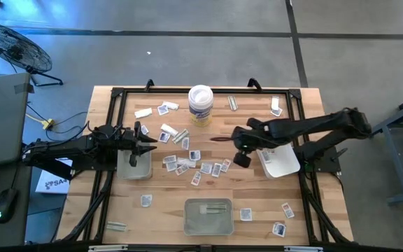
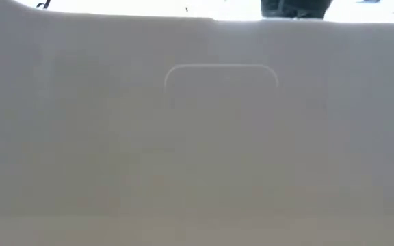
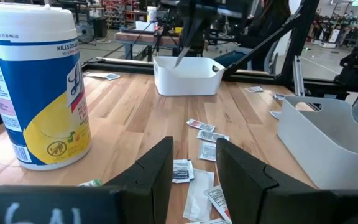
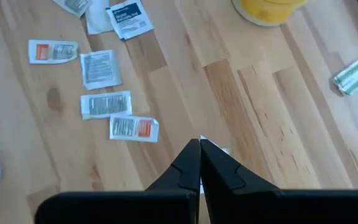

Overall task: Pick & Place First Aid Supplies
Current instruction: Put the orange ointment pack into the white bin

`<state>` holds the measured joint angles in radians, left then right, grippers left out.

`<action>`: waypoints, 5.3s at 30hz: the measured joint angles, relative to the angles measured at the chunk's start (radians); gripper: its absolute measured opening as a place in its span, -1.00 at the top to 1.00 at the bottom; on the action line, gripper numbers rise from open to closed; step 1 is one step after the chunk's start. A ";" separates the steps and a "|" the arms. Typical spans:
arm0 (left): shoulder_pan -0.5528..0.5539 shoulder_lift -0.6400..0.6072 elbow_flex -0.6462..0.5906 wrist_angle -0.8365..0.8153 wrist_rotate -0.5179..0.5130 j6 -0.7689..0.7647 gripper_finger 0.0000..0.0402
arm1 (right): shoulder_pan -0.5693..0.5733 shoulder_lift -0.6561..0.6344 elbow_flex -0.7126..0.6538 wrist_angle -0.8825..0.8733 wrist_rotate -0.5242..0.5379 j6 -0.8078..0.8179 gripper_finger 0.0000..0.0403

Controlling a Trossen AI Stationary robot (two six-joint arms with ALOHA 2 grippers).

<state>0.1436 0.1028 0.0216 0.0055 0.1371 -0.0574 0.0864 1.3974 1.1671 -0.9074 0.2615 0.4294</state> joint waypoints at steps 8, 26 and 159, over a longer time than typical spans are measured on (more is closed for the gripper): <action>0.000 0.000 0.000 0.000 0.000 0.000 0.40 | 0.032 -0.167 -0.122 0.014 0.021 0.017 1.00; 0.000 0.000 0.000 0.000 0.000 0.000 0.40 | -0.012 -0.350 -0.480 -0.069 -0.051 0.176 0.99; 0.000 0.000 0.000 0.000 0.000 0.000 0.40 | -0.174 -0.304 -0.478 -0.280 -0.070 0.222 0.96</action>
<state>0.1436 0.1028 0.0212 0.0059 0.1375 -0.0574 -0.0874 1.0932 0.6891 -1.1873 0.1912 0.6519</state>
